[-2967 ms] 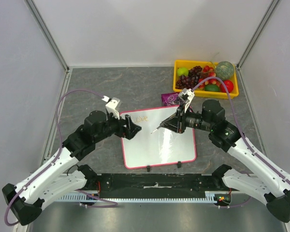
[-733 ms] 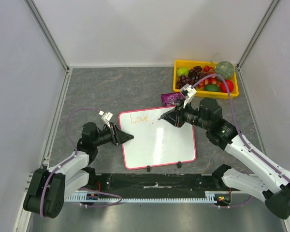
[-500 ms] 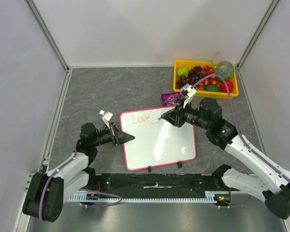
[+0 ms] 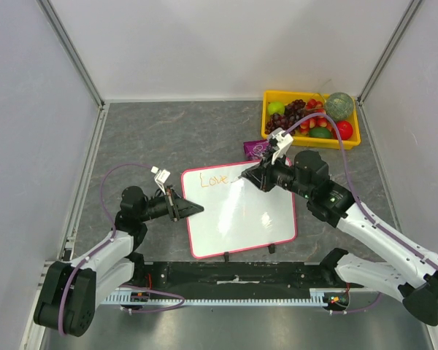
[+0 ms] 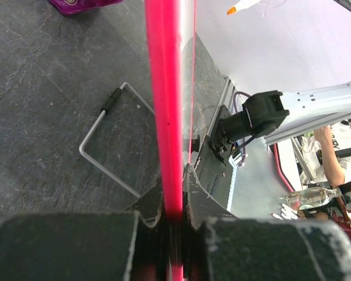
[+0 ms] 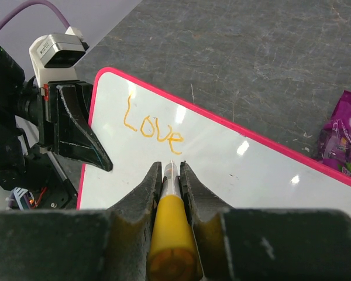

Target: Write a sentence on the whiteboard

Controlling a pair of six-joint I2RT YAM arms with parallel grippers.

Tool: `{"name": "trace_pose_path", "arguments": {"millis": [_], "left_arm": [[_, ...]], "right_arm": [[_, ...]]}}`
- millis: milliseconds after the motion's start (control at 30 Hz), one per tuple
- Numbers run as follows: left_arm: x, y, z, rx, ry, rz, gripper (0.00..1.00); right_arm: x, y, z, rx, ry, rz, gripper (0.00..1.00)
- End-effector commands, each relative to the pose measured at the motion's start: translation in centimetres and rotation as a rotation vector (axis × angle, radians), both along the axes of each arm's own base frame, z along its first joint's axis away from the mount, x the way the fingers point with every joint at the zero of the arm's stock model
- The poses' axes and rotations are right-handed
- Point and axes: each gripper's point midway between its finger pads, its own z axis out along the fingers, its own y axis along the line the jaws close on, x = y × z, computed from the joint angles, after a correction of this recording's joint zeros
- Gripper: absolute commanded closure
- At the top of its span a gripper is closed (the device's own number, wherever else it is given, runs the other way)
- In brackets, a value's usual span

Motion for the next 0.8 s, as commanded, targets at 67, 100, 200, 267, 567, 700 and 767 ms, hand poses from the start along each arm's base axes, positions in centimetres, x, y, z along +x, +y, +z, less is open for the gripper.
{"name": "trace_pose_path", "arguments": {"millis": [67,100,200,267,567,700,767], "left_arm": [[1.1,0.8,-2.1,0.079,-0.074,0.067,0.98],[1.1,0.8,-2.1,0.079,-0.074,0.065,0.98],[1.2,0.8,-2.0,0.077,-0.072,0.064,0.98],[1.1,0.8,-2.1,0.078,-0.072,0.062,0.98],[1.1,0.8,-2.1,0.078,-0.071,0.062,0.98],[1.2,0.8,-2.1,0.077,-0.071,0.062,0.98],[1.1,0.7,-2.2,0.078,-0.068,0.061,0.98]], "right_arm": [[1.2,1.2,4.0,0.026,-0.149,-0.075,1.00],[1.3,1.2,4.0,0.023,-0.154,-0.085,1.00],[1.5,1.5,4.1,0.032,-0.171,-0.092,1.00],[2.1,1.3,4.0,0.029,-0.179,-0.124,1.00],[2.7,1.7,3.2,0.013,-0.177,-0.134,1.00],[2.9,0.9,3.0,0.005,-0.184,-0.174,1.00],[2.9,0.5,2.9,0.004,-0.189,-0.190,1.00]]}}
